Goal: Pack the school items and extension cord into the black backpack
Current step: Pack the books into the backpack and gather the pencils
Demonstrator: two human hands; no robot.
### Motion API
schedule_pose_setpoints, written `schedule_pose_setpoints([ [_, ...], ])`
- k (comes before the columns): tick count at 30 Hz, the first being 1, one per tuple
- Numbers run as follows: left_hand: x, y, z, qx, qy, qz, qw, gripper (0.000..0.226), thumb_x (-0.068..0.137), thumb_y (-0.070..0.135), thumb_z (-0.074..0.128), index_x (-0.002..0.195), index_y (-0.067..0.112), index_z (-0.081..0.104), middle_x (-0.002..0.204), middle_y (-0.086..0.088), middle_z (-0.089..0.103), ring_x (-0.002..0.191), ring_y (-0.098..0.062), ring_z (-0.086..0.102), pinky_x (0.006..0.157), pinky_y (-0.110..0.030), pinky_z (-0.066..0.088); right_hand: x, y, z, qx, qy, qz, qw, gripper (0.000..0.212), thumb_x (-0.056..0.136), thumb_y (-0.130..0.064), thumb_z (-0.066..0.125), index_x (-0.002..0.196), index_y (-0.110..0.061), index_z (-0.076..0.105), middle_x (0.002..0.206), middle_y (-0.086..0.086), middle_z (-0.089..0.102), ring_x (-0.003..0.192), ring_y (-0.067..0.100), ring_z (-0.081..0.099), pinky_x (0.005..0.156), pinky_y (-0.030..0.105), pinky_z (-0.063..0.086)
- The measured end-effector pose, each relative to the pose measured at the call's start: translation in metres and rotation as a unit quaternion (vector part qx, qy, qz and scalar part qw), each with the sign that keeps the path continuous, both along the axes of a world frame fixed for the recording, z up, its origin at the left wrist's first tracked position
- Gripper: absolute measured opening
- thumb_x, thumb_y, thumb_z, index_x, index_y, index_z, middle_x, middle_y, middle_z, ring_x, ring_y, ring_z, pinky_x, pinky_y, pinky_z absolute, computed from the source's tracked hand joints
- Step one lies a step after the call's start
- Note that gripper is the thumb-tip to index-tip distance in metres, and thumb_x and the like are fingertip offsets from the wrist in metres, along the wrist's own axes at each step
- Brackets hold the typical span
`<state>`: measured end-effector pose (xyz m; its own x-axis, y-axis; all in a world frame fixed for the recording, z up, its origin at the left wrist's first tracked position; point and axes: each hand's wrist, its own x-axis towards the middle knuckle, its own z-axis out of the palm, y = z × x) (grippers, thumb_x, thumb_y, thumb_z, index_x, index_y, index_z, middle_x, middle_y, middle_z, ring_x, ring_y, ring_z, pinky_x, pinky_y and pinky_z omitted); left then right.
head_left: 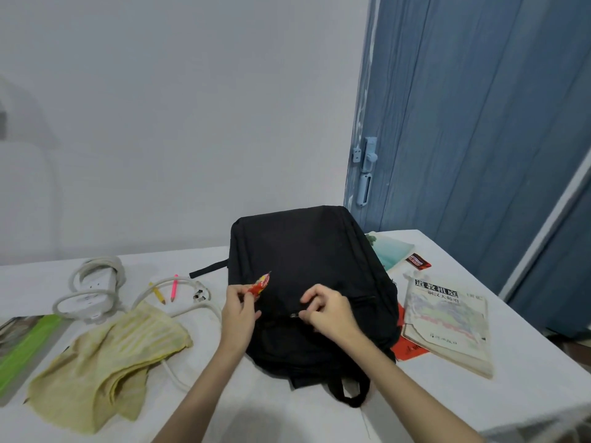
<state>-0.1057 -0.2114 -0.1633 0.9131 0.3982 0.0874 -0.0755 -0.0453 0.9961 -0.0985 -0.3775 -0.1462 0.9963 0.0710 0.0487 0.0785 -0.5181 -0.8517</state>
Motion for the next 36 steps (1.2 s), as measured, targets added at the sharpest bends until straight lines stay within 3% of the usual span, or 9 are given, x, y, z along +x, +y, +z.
schedule_pose_setpoints([
  [4,-0.005,-0.002,-0.002,0.042,0.009,-0.001,0.999,0.02,0.096,0.006,0.041,0.08,0.018,0.045,0.086,0.002,0.053,0.08,-0.01,0.054,0.085,-0.042,0.052,0.008,-0.06,0.014,-0.123,-0.054,-0.102,0.986,0.019,0.07,-0.014,0.067,0.068,-0.029,0.056,0.06,-0.008,0.063,0.068,0.011,0.061,0.068,0.026,0.047],
  [7,-0.006,-0.004,-0.001,0.074,-0.004,0.002,0.997,0.02,0.094,0.006,0.046,0.081,0.021,0.047,0.089,0.005,0.058,0.082,-0.009,0.057,0.085,-0.045,0.052,0.009,-0.08,0.014,-0.209,-0.094,-0.11,0.967,0.012,0.076,-0.016,0.063,0.08,-0.026,0.058,0.067,-0.009,0.057,0.08,0.02,0.061,0.069,0.031,0.047],
  [10,-0.01,-0.008,0.005,0.125,-0.055,0.003,0.991,0.023,0.091,0.005,0.051,0.081,0.025,0.049,0.098,0.009,0.06,0.091,-0.016,0.06,0.078,-0.032,0.051,0.008,-0.068,0.001,-0.374,-0.229,-0.056,0.897,0.033,0.066,-0.035,0.076,0.096,-0.029,0.065,0.094,-0.002,0.06,0.089,0.024,0.058,0.068,0.034,0.045],
  [13,-0.017,-0.01,0.011,0.163,-0.111,-0.019,0.98,0.023,0.087,0.002,0.057,0.08,0.023,0.053,0.102,0.009,0.062,0.086,-0.008,0.06,0.071,-0.02,0.048,0.014,-0.051,-0.001,-0.433,-0.278,-0.019,0.857,0.044,0.046,-0.046,0.087,0.086,-0.033,0.072,0.098,0.001,0.064,0.086,0.024,0.062,0.064,0.038,0.05],
  [16,-0.019,-0.006,0.014,0.244,-0.169,-0.058,0.953,0.022,0.079,0.002,0.067,0.075,0.022,0.057,0.098,0.012,0.061,0.08,-0.002,0.057,0.066,-0.012,0.043,0.02,-0.044,0.002,-0.397,-0.278,0.009,0.875,0.024,0.054,-0.036,0.088,0.073,-0.03,0.075,0.084,-0.003,0.062,0.076,0.021,0.061,0.06,0.034,0.045],
  [21,-0.009,-0.012,0.016,0.389,-0.232,-0.105,0.885,0.012,0.075,0.02,0.07,0.071,0.021,0.058,0.094,0.011,0.056,0.094,-0.001,0.049,0.082,-0.011,0.037,0.032,-0.045,0.034,-0.141,-0.165,-0.034,0.976,0.014,0.076,-0.031,0.074,0.087,-0.024,0.077,0.089,-0.005,0.066,0.081,0.011,0.059,0.076,0.036,0.05],
  [26,0.0,-0.034,0.023,0.544,-0.245,-0.036,0.802,0.015,0.068,0.032,0.062,0.061,0.019,0.059,0.113,-0.002,0.059,0.112,-0.023,0.043,0.085,-0.034,0.036,0.04,-0.037,0.048,-0.127,-0.172,-0.073,0.974,0.013,0.078,-0.03,0.073,0.088,-0.023,0.076,0.088,-0.006,0.067,0.081,0.011,0.06,0.077,0.037,0.051],
  [31,0.026,-0.035,0.034,0.525,-0.24,0.014,0.816,0.012,0.071,0.014,0.067,0.068,0.008,0.058,0.098,-0.008,0.064,0.092,-0.026,0.055,0.067,-0.035,0.046,0.034,-0.037,0.041,-0.098,-0.163,-0.095,0.977,0.013,0.075,-0.03,0.076,0.086,-0.023,0.077,0.086,-0.007,0.067,0.079,0.011,0.06,0.074,0.032,0.051],
  [36,0.04,-0.04,0.023,0.56,-0.215,-0.086,0.795,0.026,0.06,0.003,0.076,0.075,0.004,0.054,0.072,-0.011,0.055,0.06,-0.027,0.053,0.049,-0.031,0.041,0.037,-0.04,0.032,-0.083,-0.139,-0.084,0.983,0.014,0.073,-0.024,0.078,0.085,-0.019,0.076,0.085,-0.003,0.068,0.073,0.007,0.057,0.07,0.021,0.047],
])
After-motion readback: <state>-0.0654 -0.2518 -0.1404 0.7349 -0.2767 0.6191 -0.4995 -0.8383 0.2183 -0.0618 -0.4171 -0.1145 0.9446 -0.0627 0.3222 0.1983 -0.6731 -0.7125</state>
